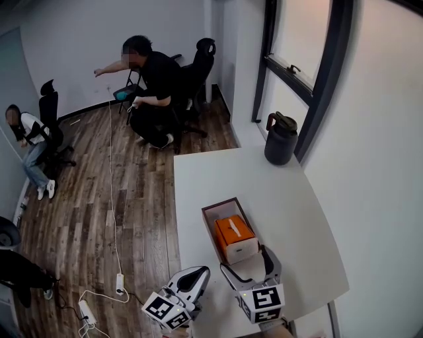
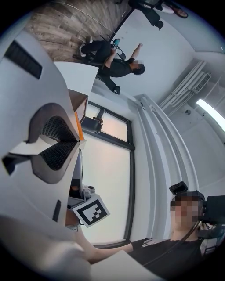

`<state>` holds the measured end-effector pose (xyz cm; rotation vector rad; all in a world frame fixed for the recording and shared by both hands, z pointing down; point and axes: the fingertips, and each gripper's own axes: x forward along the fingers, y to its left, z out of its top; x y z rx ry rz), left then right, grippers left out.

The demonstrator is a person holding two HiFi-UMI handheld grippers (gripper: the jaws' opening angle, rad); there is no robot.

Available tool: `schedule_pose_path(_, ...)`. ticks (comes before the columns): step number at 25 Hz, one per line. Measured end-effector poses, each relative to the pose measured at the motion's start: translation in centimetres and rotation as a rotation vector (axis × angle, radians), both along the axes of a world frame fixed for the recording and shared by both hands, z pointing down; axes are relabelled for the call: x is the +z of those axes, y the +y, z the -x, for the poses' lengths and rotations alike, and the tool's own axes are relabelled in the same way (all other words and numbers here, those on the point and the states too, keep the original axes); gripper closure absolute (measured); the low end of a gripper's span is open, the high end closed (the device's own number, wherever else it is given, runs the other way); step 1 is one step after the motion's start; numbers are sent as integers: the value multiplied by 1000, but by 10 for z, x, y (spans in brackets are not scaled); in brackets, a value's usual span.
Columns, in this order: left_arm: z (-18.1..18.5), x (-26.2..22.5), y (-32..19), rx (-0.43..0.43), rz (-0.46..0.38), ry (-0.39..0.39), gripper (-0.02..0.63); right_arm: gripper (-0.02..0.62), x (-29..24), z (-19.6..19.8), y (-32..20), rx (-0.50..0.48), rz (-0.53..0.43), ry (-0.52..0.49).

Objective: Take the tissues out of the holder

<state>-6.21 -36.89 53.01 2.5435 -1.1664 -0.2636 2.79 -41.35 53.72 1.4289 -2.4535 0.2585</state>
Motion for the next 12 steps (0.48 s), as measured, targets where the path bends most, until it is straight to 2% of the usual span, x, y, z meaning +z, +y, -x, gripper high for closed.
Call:
schedule_pose_path(4,0,2,-7,-6,-3,5,601,123,12,0,-10,10,46,12)
schedule_pose_path(8,1,7,-9,-18,5,6,601,92,20,3,-19,9,97,25)
schedule_pose_path(12,5,13,-8,-28,19,10,601,92,26,2,-26,29,115,60)
